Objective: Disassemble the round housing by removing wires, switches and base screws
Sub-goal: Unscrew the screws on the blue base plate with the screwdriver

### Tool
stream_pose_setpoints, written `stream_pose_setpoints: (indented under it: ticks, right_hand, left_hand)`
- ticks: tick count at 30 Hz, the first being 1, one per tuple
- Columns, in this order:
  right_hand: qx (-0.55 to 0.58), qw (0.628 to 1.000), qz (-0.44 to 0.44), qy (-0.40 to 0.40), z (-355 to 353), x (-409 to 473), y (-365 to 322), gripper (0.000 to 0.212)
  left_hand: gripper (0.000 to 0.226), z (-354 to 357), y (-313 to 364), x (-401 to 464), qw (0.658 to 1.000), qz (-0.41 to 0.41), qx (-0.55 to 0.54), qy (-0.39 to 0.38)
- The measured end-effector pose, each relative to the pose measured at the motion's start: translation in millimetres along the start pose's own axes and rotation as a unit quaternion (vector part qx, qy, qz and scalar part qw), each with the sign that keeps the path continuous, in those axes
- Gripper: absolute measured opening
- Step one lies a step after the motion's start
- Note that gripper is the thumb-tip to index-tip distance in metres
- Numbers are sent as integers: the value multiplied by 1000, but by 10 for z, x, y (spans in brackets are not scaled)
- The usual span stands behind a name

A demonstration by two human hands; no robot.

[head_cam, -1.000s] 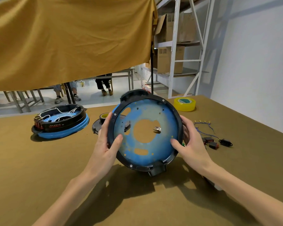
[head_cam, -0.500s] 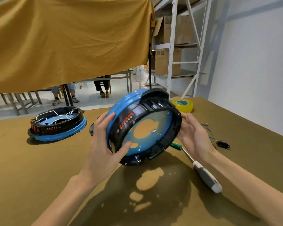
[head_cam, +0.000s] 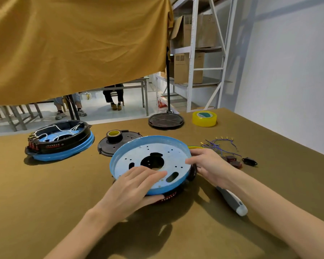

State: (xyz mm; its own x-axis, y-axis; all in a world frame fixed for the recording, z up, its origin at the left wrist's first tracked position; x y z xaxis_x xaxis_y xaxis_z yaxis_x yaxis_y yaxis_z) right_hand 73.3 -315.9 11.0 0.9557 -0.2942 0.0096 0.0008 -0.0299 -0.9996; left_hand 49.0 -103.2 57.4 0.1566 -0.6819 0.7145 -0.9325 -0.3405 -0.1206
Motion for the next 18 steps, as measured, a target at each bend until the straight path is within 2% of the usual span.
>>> stream_pose_setpoints:
  ticks: [2,4,8,10,11,13,14,15,16,18]
  right_hand:
    - [-46,999,0,13,-5,32,41,46]
    - [-72,997,-6,8,-17,70,67,45]
    - [-108,994,-26,-4,-75,64,9,41]
    - [-213,972,-89,38,-236,24,-143,29]
    - [-307,941,-124,72,-350,-34,-235,25]
    - [-516,836,-152,106,-488,-206,-336,26]
    - [-611,774,-137,99,-514,-281,-313,31]
    - [-676,726,-104,77,-532,-337,-230,37]
    - [-708,702,-59,44,-557,-381,-101,40]
    - [-701,713,-6,-8,-570,-482,88,33]
  left_hand:
    - [36,20,-13,-46,999,-18,-27,-5]
    - [35,-39,-217,-82,992,-104,-71,11]
    - [38,-88,-725,-219,942,-300,-144,42]
    - [38,-34,-838,-281,917,-360,-165,46]
    - [40,-12,-852,-302,910,-374,-171,49]
    - [41,13,-836,-327,908,-379,-172,54]
    - [42,21,-822,-333,907,-380,-174,54]
    - [44,25,-815,-333,905,-384,-177,51]
    - [44,31,-804,-326,902,-388,-180,48]
    - [44,37,-746,-307,902,-386,-189,39]
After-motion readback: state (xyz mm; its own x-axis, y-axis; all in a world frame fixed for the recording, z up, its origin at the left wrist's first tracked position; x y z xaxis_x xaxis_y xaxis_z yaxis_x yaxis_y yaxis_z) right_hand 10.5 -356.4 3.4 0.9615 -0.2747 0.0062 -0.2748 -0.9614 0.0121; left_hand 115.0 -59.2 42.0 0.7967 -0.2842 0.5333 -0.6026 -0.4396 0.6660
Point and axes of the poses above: each hand's wrist, its own x-axis towards the middle knuckle, its own z-axis out of the palm, y = z × x, the point moved 10 cm from there along x, towards the middle knuckle, and after that the axes turned 11 degrees about -z, right-handed, at the moved point
